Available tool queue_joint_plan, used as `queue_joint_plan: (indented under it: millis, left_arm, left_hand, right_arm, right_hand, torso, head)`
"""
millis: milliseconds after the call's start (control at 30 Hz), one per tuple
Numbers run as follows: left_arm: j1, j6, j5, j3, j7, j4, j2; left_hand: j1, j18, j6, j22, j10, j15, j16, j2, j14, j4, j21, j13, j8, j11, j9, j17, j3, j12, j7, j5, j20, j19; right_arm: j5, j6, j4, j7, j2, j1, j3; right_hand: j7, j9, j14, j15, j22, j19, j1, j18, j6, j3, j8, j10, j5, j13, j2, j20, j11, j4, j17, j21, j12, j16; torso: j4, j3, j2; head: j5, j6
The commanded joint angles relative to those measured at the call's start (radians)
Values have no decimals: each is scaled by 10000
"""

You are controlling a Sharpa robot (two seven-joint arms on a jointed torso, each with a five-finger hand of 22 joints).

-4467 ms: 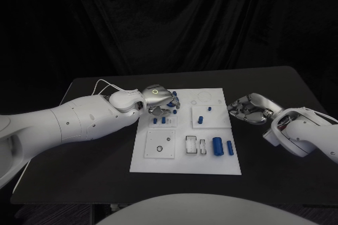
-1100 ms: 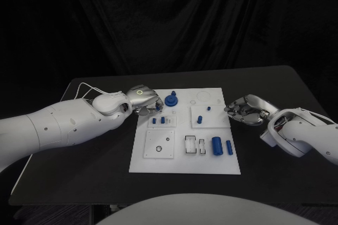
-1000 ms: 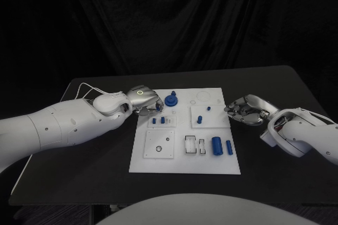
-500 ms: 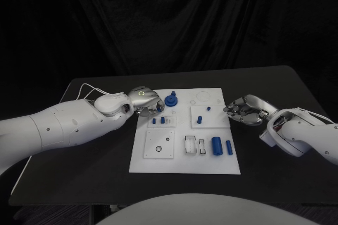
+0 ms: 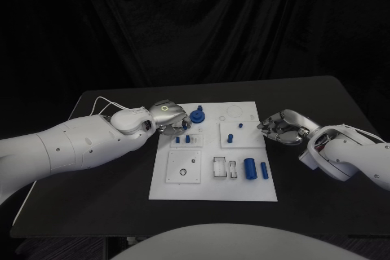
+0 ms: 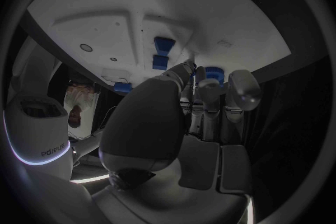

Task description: Assemble the parts on the task board

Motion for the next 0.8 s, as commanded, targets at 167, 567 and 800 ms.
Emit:
queue_joint_plan:
  millis: [167,567,800]
  left_arm:
    - [-63,136,-2,7,63,-12,44]
    - [-90,298,-2,7,8,-44,71]
    - [-103,468,-2,7,-212,-77,60]
  left_hand:
    - [-94,-81,-59,1172,61,-23,-64,30,-94,17,-37,8,-73,-7,-15,-58,-63,4,18,-75,-1,-48]
    - [-138,-75,-149,1161,2,-11,-162,7,-159,24,-120,-20,-157,13,-58,-192,-88,-92,9,-127,9,-81]
    - [-447,13,-1390,1028,-805,119,-496,-265,-455,217,-749,-208,-442,264,-411,-680,-218,-661,-411,-573,52,-339]
  right_arm:
    - [-9,91,-12,-72,8,-28,4]
    - [-9,123,-29,-81,35,-30,4]
    - [-9,126,-29,-80,33,-31,4]
  right_hand:
    - [-4,-17,-75,-17,476,-52,19,85,25,86,-44,-97,31,-20,19,-38,9,2,-22,-66,-24,-39]
    - [-2,-16,-81,-16,474,-58,15,87,27,91,-44,-104,30,-24,20,-38,11,2,-30,-82,-27,-47]
    - [-1,-16,-82,-15,474,-60,13,88,27,93,-44,-108,30,-27,20,-38,12,1,-32,-88,-30,-49]
  torso:
    - [-5,0,1]
    - [-3,-6,-5]
    - [0,0,-6]
  head:
    - [-7,-1]
    - [5,-1]
    - [15,-1]
